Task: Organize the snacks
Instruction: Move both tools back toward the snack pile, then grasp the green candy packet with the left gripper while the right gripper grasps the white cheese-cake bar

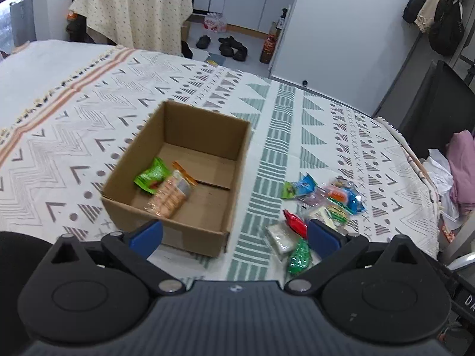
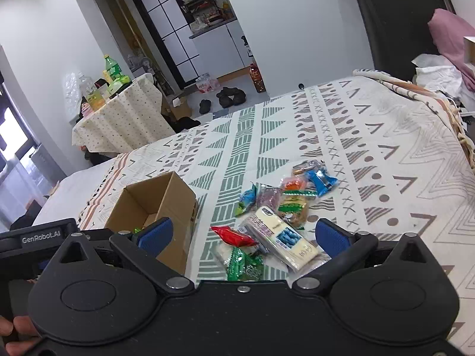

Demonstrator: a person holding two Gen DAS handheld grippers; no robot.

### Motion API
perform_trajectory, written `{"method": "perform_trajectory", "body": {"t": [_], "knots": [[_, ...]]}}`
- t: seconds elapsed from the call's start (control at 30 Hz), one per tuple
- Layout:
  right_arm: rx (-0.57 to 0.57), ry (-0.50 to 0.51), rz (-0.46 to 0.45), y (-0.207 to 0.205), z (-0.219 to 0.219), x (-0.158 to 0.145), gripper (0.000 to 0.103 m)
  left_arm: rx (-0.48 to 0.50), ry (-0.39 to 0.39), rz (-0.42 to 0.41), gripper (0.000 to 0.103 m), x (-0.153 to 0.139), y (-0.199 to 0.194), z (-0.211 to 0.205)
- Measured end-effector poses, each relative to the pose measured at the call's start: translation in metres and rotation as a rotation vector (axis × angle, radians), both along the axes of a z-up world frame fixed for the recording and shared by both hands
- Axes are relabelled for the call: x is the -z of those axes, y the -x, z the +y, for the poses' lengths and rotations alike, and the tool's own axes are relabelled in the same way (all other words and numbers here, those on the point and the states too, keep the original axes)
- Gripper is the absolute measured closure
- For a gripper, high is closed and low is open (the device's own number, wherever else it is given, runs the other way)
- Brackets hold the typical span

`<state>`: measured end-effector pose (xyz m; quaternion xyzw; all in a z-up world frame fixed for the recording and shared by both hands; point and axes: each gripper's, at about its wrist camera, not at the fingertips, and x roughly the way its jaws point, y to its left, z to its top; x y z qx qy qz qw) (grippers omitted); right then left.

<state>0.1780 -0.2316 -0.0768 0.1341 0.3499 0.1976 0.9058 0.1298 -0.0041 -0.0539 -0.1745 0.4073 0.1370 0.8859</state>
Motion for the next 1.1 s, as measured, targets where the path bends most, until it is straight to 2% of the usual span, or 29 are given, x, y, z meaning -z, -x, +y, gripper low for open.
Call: {"method": "perform_trajectory", "body": {"t": [0.2, 0.47, 0.63, 0.77, 0.9, 1.0, 1.1], "knots": [[0.023, -0.025, 0.018, 0.002, -0.01, 0.005, 0.0, 0.04, 0.018, 0.011, 0.001, 0.011, -0.007, -0.013], [0.071, -0.046, 0.088, -0.01, -0.019, 0.022, 0.002, 0.08, 0.051, 0.026, 0.004, 0.03, -0.02, -0.026], [0.09, -0.063, 0.147, -0.021, -0.021, 0.036, 0.012, 0.1, 0.096, 0.046, 0.012, 0.044, -0.033, -0.033], [0.118, -0.09, 0.188, -0.03, -0.026, 0.045, 0.016, 0.118, 0.127, 0.071, 0.022, 0.059, -0.044, -0.041], [0.138, -0.097, 0.209, -0.037, -0.028, 0.05, 0.021, 0.134, 0.157, 0.109, 0.042, 0.075, -0.054, -0.045], [0.136, -0.092, 0.228, -0.042, -0.027, 0.056, 0.024, 0.147, 0.177, 0.143, 0.051, 0.089, -0.062, -0.049], [0.127, -0.111, 0.267, -0.052, -0.027, 0.064, 0.032, 0.151, 0.187, 0.172, 0.058, 0.1, -0.068, -0.052]]}}
